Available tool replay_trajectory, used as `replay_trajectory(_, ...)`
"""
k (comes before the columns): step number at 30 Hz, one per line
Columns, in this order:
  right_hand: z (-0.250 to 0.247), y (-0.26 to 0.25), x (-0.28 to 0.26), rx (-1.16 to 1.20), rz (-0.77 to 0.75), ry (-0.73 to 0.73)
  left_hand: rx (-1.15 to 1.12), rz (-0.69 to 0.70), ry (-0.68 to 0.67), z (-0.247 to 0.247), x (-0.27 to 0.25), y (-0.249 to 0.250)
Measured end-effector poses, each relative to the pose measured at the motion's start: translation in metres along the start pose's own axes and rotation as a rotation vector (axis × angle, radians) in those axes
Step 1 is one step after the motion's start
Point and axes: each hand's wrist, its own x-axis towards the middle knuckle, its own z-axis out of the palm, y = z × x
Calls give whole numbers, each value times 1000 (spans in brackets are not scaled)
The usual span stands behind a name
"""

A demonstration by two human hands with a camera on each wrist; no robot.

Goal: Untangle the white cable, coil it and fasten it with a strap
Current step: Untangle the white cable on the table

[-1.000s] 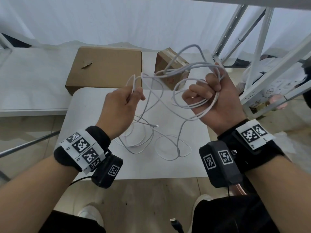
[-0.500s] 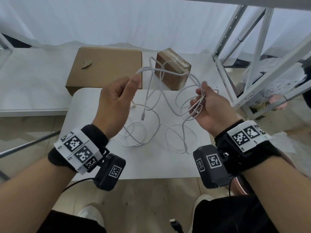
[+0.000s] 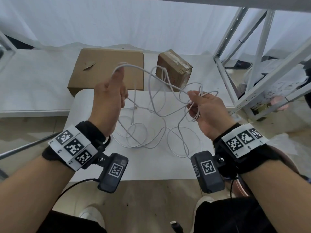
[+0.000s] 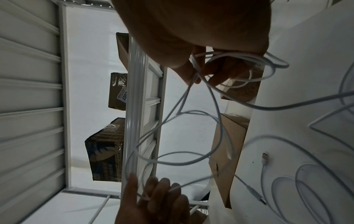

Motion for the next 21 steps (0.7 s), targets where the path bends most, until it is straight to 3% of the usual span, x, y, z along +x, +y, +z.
replay_trajectory(5,-3,2,-1,-183,-44,-16,210,-93,-206,-2,-1,1)
replay_trajectory(10,-1,3,-7,-295,-96,-87,-141,-184,-386,-2,-3,11)
replay_trajectory(15,3,6,-15,-449,-227,-157,-354,-223,-376,1,-6,12)
replay_trajectory(21,6,5,-20,-266,-60,-379,18,-106,-352,5,-12,3)
